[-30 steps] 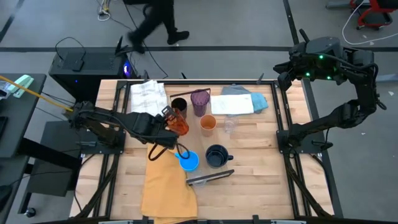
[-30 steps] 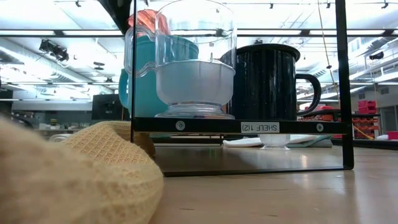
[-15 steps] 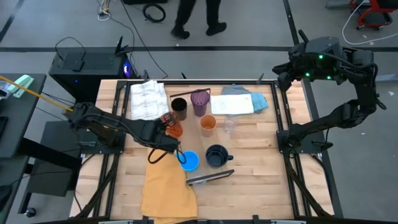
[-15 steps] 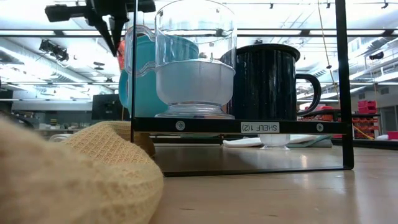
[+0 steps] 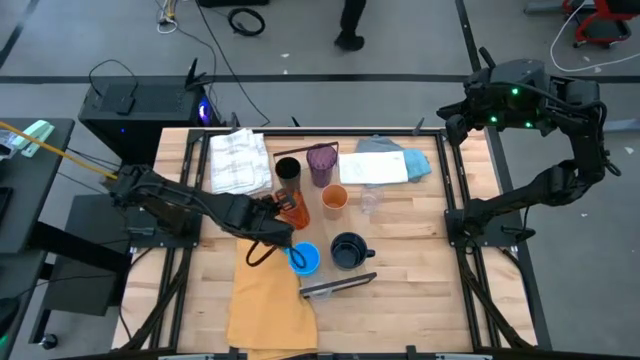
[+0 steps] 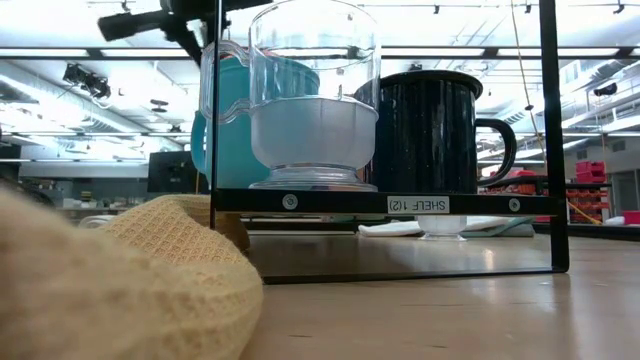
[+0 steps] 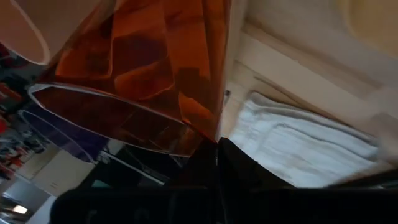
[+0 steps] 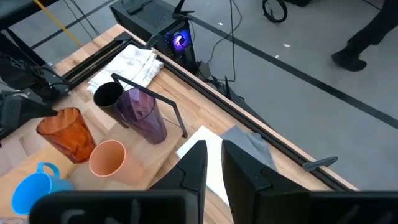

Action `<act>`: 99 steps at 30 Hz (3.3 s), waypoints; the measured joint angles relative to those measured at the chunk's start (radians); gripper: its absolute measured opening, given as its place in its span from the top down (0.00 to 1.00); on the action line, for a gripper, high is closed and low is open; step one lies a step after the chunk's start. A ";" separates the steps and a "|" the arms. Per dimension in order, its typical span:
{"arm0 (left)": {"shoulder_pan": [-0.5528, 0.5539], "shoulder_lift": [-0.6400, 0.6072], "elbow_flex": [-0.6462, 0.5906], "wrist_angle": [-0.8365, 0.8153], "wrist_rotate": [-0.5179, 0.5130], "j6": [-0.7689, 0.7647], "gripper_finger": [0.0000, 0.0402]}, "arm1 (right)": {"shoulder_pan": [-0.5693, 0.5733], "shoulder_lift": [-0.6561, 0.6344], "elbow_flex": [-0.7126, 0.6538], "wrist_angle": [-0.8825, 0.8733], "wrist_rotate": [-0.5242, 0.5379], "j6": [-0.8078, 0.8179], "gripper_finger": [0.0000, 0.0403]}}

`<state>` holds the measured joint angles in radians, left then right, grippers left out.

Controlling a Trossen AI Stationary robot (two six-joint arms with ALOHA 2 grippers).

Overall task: Stack small to large cups/mugs on shelf
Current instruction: Put the brown cup on the shelf

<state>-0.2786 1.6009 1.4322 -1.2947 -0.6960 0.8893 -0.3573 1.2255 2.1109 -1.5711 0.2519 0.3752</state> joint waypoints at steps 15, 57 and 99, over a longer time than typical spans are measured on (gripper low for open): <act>0.064 0.004 0.000 0.104 0.032 0.074 0.98 | 0.000 0.000 0.000 0.000 0.000 0.000 0.87; 0.097 0.097 0.000 0.113 0.123 0.083 0.98 | 0.001 0.011 0.000 0.000 0.001 0.015 0.87; 0.117 0.101 0.000 0.126 0.177 0.038 0.71 | 0.001 0.011 0.000 0.000 -0.018 0.015 0.87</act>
<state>-0.1612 1.7023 1.4319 -1.1692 -0.5186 0.9272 -0.3565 1.2366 2.1109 -1.5708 0.2340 0.3897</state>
